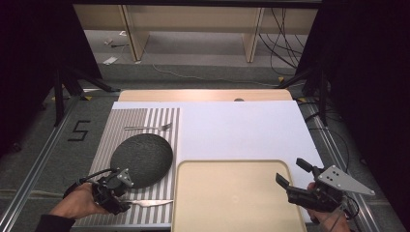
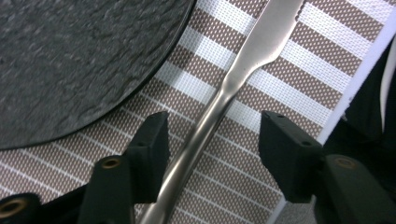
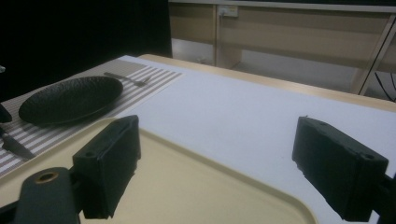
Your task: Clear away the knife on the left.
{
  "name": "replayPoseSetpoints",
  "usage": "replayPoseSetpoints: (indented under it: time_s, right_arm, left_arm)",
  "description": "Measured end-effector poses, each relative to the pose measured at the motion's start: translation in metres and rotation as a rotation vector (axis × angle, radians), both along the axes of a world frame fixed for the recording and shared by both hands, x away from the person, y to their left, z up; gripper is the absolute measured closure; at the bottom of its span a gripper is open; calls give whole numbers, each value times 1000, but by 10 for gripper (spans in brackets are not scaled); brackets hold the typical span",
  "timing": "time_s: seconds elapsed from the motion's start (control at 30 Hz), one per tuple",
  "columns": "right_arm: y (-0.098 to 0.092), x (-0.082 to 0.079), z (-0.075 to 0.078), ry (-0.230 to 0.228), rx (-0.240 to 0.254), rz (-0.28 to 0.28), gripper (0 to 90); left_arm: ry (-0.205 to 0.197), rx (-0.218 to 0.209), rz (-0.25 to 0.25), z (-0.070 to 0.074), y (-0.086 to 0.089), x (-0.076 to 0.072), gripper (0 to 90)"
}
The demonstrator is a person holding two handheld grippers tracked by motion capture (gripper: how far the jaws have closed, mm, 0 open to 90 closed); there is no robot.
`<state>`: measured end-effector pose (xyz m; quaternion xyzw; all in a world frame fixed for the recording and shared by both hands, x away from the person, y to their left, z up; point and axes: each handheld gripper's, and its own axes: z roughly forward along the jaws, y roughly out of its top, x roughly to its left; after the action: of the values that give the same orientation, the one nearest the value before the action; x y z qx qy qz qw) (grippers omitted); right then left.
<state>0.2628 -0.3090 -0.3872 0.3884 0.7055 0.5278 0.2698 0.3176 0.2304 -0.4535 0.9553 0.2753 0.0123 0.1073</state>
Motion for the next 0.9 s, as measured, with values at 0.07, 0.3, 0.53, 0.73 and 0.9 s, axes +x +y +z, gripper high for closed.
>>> replayPoseSetpoints:
  time_s: [0.07, 0.3, 0.53, 0.73, 0.9]
  right_arm:
    - [0, 0, 0, 0, 1, 1, 163]
    - [1, 0, 0, 0, 0, 11, 165]
    - [2, 0, -1, 1, -9, 19, 165]
    - [3, 0, -1, 3, -12, 24, 166]
    - [3, 0, -1, -1, -14, 29, 170]
  left_arm:
    - [3, 14, -11, -2, -3, 1, 471]
    - [25, 36, -25, -6, -9, 3, 530]
    - [40, 76, -19, -6, -13, 8, 613]
    - [26, 143, -57, -5, -23, 5, 663]
    - [34, 201, -105, -5, -34, 3, 744]
